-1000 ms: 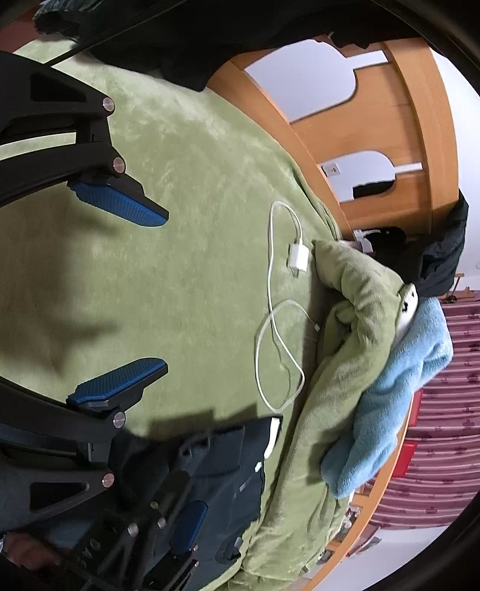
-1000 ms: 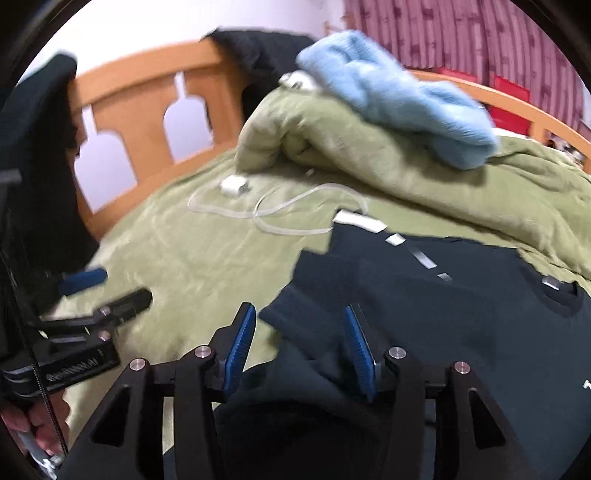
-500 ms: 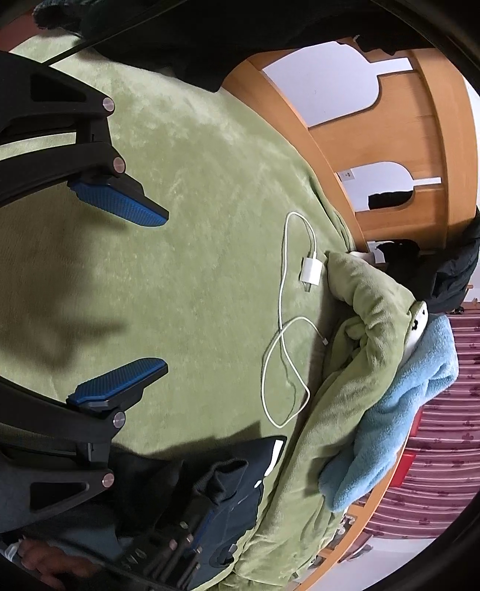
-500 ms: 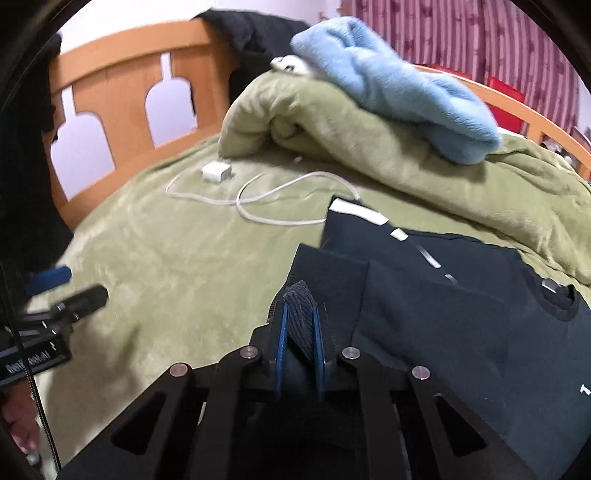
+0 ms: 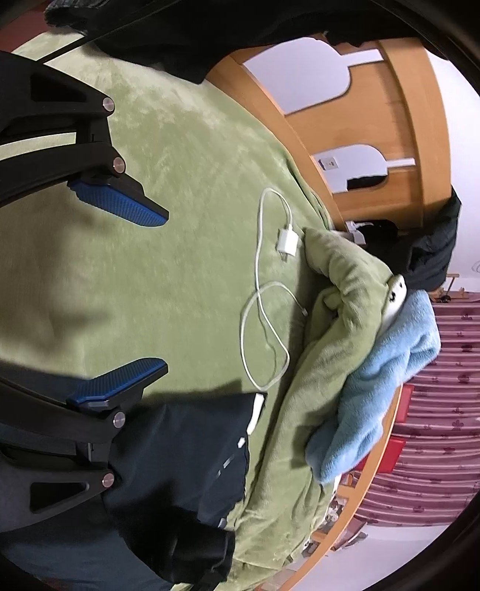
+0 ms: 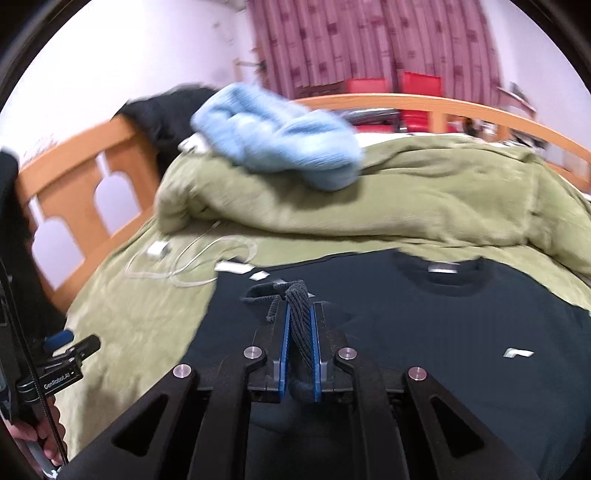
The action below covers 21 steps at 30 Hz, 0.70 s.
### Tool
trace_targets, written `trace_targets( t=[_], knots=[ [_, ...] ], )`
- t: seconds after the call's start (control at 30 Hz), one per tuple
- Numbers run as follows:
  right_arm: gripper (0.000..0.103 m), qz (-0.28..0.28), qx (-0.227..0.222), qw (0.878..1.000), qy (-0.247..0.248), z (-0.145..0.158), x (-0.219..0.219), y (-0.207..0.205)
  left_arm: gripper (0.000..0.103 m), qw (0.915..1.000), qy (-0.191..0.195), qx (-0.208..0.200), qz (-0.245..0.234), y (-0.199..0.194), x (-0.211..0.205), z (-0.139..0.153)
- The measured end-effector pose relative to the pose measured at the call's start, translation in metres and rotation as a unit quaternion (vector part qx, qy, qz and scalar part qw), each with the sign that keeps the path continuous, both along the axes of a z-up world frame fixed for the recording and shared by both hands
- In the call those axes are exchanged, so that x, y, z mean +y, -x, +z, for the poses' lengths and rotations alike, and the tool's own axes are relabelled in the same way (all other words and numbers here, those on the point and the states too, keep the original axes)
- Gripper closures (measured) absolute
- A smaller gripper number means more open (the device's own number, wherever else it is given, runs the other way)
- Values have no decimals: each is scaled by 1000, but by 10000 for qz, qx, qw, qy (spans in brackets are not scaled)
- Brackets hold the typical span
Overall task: Fold small clothes
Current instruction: 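Lay the cuff onto the sweatshirt body with the right tool and open it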
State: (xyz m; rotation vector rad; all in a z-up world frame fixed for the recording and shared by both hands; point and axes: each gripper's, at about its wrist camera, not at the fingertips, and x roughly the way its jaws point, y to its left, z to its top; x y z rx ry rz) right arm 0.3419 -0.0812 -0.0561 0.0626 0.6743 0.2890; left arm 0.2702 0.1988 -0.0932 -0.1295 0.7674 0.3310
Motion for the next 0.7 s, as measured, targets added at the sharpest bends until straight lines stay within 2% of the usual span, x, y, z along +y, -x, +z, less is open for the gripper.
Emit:
trace_targets(
  t=[0.27, 0.4, 0.53, 0.63, 0.7],
  knots=[
    [98, -895, -16, 9953, -367, 11, -128, 14, 31, 9995, -118, -104, -283, -14, -57, 12],
    [98, -1266, 161, 9905, -518, -2, -186, 30, 31, 9989, -130, -123, -436, -21, -85, 12],
    [97, -1551, 451, 9851, -590, -27, -233, 45, 31, 9981, -281, -104, -546, -28, -111, 6],
    [89, -1704, 762, 9801, -676, -47, -260, 51, 31, 9978, -226, 4, -621, -32, -122, -2],
    [62, -1850, 824, 9773, -616, -54, -278, 59, 31, 9975, -240, 85, -661, -36, -129, -9]
  ],
)
